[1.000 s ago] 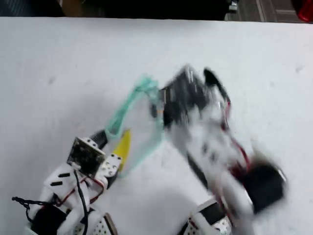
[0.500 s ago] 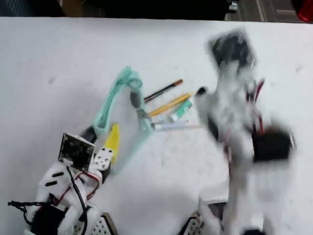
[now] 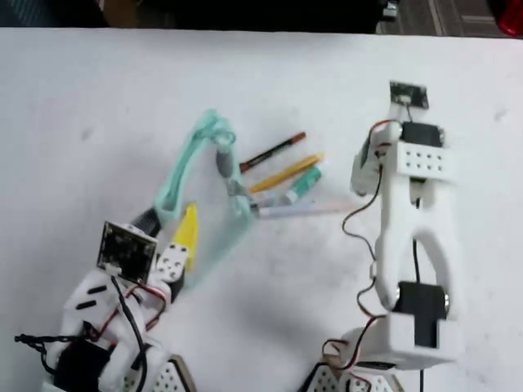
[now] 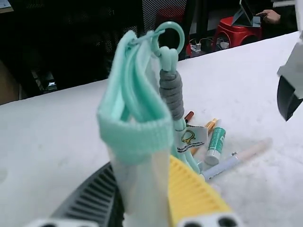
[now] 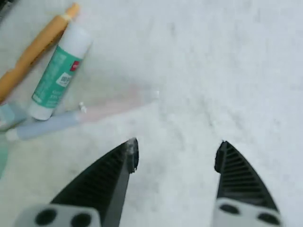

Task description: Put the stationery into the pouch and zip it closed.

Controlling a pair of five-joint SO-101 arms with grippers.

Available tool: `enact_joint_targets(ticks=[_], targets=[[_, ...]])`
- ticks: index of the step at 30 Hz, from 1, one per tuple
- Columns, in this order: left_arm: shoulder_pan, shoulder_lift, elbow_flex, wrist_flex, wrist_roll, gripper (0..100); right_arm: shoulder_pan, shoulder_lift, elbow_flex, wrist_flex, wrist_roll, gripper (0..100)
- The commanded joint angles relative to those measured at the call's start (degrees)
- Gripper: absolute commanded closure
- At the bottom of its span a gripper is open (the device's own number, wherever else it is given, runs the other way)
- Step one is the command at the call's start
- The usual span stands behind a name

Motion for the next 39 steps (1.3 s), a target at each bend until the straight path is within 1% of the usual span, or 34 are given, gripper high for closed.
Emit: enact_joint_targets(ticks=[1,3,6,8,11,13,17,20,24,27,31,34,39], targets=[[-1.1,0.22,0.79,-2.02,-0.18,97,-0.57,1.27,0.7,-5.49,-2.81,75.9],[-1.1,0.22,0.79,-2.02,-0.18,97,-2.42,2.15,0.7,-6.11,-3.69,75.9],[-1.01,0.22,0.79,-2.02,-0.18,97,-5.41,3.38,0.79,-8.57,-7.03,75.9],[-1.01,0.22,0.79,-2.02,-0.18,97,-6.11,5.23,0.88,-10.95,-9.93,75.9],[-1.1,0.22,0.79,-2.02,-0.18,97,-7.34,9.19,0.79,-11.56,-13.89,75.9],[-1.1,0.22,0.79,-2.02,-0.18,97,-8.48,11.82,0.7,-11.82,-15.38,75.9],[-0.92,0.22,0.88,-2.02,-0.18,97,-8.92,16.48,0.18,-15.52,-16.97,75.9],[-1.1,0.22,0.88,-2.02,-0.18,97,-9.01,19.03,0.18,-17.8,-17.23,75.9],[-1.01,0.22,0.88,-2.02,-0.18,97,-9.63,19.56,-0.62,-17.19,-16.97,76.9],[-1.01,0.22,0.88,-2.02,-0.18,97,-10.68,19.82,-0.7,-16.75,-16.62,84.0],[-1.01,0.22,0.88,-2.02,-0.18,97,-10.86,19.82,-0.79,-17.01,-13.71,98.1],[-0.92,0.22,0.88,-2.02,-0.18,97,-10.77,19.82,-0.79,-17.01,-13.36,96.8],[-0.84,0.22,0.88,-1.93,-0.18,97,-10.42,19.82,-0.79,-17.01,-13.1,98.1]])
